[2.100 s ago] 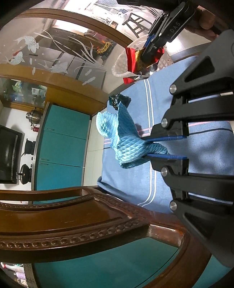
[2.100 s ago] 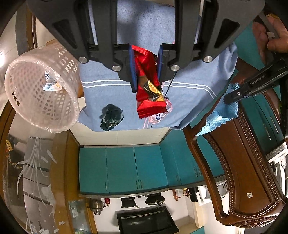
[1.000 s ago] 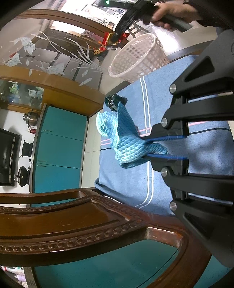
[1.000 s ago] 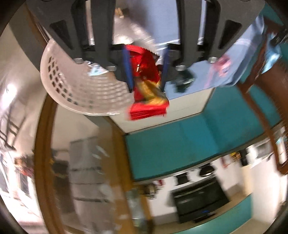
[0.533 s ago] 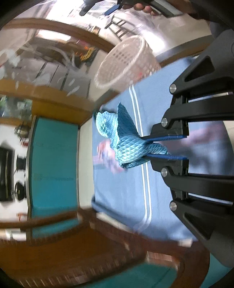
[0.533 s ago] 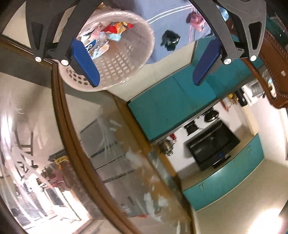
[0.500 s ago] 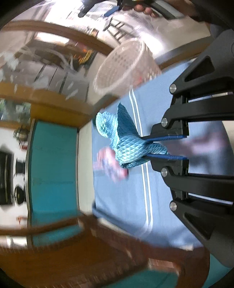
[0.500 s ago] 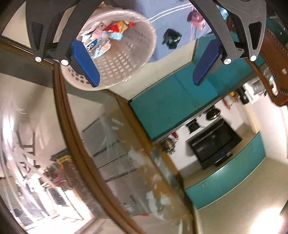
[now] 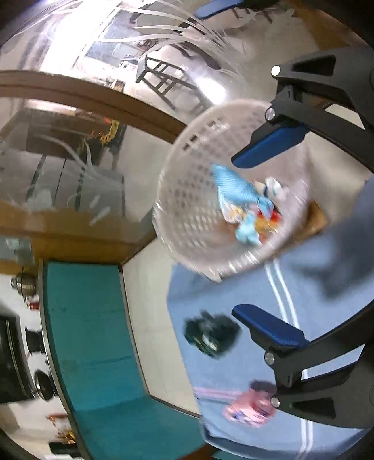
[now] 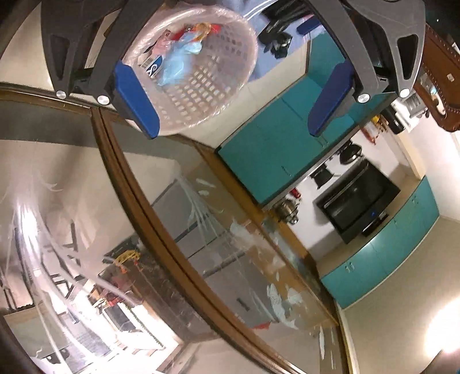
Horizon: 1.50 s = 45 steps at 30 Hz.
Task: Collect trash
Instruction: 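Carry the blue mesh cloth with the left tool and drop it into the wastebasket, then grasp the pink plastic bag with the left tool while the right tool grasps the dark green bag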
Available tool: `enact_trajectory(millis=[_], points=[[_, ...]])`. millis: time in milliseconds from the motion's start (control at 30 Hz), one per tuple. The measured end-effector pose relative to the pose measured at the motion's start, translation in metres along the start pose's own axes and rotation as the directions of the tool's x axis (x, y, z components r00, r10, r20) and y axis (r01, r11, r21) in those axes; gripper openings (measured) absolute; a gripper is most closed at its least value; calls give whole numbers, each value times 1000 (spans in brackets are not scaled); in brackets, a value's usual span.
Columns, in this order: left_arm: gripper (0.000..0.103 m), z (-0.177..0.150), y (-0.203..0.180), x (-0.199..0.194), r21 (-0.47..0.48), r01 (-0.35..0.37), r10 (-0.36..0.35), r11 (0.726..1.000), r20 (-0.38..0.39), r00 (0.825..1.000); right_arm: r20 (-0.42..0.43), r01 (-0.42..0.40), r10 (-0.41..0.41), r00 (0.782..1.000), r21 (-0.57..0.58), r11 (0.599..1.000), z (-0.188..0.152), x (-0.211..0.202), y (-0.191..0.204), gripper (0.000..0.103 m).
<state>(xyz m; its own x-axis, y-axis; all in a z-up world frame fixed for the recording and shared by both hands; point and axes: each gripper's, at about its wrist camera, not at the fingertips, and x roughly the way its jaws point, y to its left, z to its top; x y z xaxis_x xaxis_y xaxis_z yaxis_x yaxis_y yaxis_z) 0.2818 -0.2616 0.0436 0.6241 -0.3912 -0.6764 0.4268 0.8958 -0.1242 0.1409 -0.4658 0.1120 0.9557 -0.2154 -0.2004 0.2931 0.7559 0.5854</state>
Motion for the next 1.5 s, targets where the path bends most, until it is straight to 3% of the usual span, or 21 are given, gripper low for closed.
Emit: enact_trajectory(millis=[133, 233, 300, 400, 533, 567, 600, 633, 700, 767, 867, 1033, 1100, 1200, 1267, 1333, 1367, 1400, 1433, 1467, 1500], points=[[98, -34, 52, -31, -4, -176, 176, 984, 63, 982, -67, -42, 38, 997, -54, 998, -12, 7, 18, 101], [100, -45, 94, -40, -47, -322, 325, 946, 81, 942, -112, -78, 70, 991, -74, 994, -24, 11, 35, 101], [100, -41, 125, -31, -98, -398, 403, 912, 36, 915, -138, -98, 84, 987, -99, 990, -32, 13, 47, 101], [100, -32, 154, -13, -153, -426, 433, 892, 9, 902, -162, -114, 92, 983, -137, 984, -41, 15, 62, 101], [99, -17, 174, 31, -103, -474, 473, 874, -42, 880, -208, -130, 87, 974, -203, 971, -56, 20, 81, 101], [98, -17, 178, 42, -87, -459, 454, 884, -72, 888, -224, -133, 82, 971, -222, 966, -61, 23, 86, 101], [48, -21, 185, 47, -77, -418, 409, 905, -107, 906, -237, -134, 75, 968, -242, 961, -66, 25, 89, 101], [26, -24, 190, 55, -75, -385, 371, 920, -152, 916, -253, -135, 66, 965, -268, 954, -73, 30, 94, 101], [23, -29, 188, 40, -64, -388, 378, 919, -122, 917, -275, -129, 41, 961, -307, 943, -85, 39, 102, 101], [23, -34, 189, 9, -106, -345, 336, 933, -94, 937, -320, -141, 29, 947, -331, 933, -100, 53, 111, 101], [23, -48, 185, -70, -134, -333, 339, 933, 26, 940, -380, -163, 6, 925, -384, 909, -127, 74, 127, 101], [23, -76, 187, -166, -242, -258, 299, 935, 148, 943, -519, -191, -78, 851, -445, 875, -181, 117, 146, 101], [23, -85, 187, -177, -247, -246, 291, 937, 167, 942, -536, -180, -108, 838, -456, 871, -192, 134, 152, 101], [23, -86, 188, -175, -240, -225, 267, 944, 160, 950, -481, -134, -165, 861, -527, 839, -204, 166, 173, 101], [23, -86, 192, -175, -244, -230, 273, 942, 156, 949, -482, -112, -220, 848, -568, 815, -216, 195, 188, 100], [23, -86, 199, -174, -256, -216, 260, 942, 154, 953, -499, -76, -293, 816, -595, 800, -229, 226, 195, 100], [24, -87, 202, -172, -257, -212, 256, 943, 152, 955, -519, -64, -335, 787, -608, 792, -238, 241, 195, 95], [24, -86, 203, -171, -256, -210, 254, 944, 151, 955, -566, -81, -360, 742, -608, 790, -248, 253, 194, 78], [24, -85, 202, -170, -253, -210, 253, 944, 150, 956, -612, -116, -370, 699, -607, 786, -255, 259, 194, 37], [24, -86, 203, -170, -251, -212, 254, 945, 150, 956, -593, -131, -370, 715, -634, 763, -255, 252, 200, 35], [24, -86, 203, -170, -249, -210, 252, 945, 150, 956, -546, -166, -306, 780, -652, 740, -245, 227, 213, 35]])
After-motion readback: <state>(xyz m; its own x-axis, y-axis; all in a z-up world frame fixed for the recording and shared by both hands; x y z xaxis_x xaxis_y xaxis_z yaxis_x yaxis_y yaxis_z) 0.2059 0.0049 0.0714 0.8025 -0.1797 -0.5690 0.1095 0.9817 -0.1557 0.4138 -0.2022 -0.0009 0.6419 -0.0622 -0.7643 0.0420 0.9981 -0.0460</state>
